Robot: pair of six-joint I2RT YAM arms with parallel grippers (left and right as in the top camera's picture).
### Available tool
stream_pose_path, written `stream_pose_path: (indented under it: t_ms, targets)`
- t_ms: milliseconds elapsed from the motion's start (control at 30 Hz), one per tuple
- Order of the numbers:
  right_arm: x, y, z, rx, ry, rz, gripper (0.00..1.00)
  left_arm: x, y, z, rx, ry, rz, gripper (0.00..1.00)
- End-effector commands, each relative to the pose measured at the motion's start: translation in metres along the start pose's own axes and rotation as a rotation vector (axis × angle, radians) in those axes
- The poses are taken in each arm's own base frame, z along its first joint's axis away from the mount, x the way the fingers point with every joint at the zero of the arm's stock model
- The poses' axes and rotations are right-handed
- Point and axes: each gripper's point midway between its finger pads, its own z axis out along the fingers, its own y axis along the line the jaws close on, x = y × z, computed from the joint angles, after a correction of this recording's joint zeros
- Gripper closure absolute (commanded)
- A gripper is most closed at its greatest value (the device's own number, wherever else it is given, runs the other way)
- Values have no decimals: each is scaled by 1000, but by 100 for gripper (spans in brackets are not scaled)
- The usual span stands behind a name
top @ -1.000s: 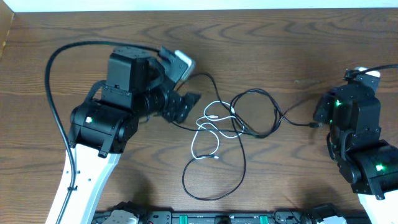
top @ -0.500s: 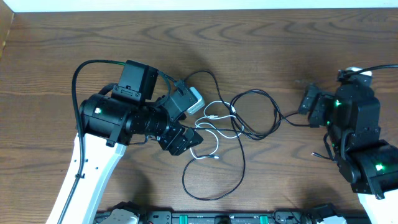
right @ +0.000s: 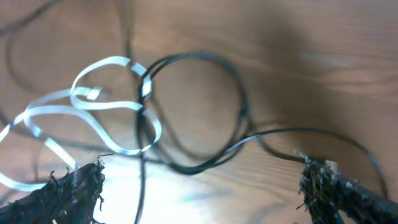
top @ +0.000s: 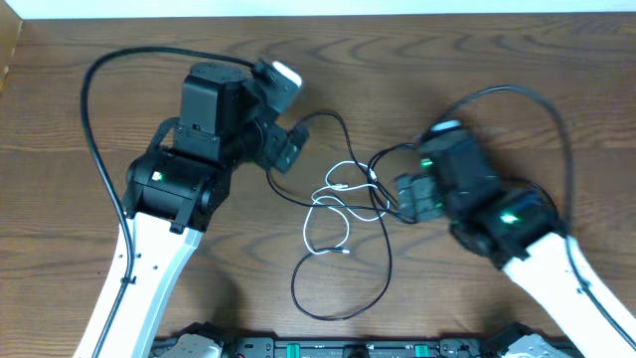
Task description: Untangle cables
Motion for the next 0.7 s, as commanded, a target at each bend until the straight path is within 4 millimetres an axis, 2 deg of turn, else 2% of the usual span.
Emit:
stream_pose_path:
  t_ms: [0,167,267,333,400,467,667]
  targets:
    - [16,23,9,-10,76,-110,1,8,38,-3,-211,43,-55,2]
    - [51,53,8,-37,178,-240,1,16,45,-3,-222,70,-76,2]
    - [65,76,4,-72,194,-330,1,17,48,-4,-228,70,-96,2]
    - [74,85,4,-82,214,-371,1,17,48,-4,-228,70,-96,2]
    - [94,83,7,-57,300,-413,1,18,48,-4,-228,71,-96,2]
    - [103,78,11,-34,347,-427,1,18,48,-4,-228,70,-96,2]
    - [111,86,27,-58,374,-421,1,18,48,-4,-228,70,-96,2]
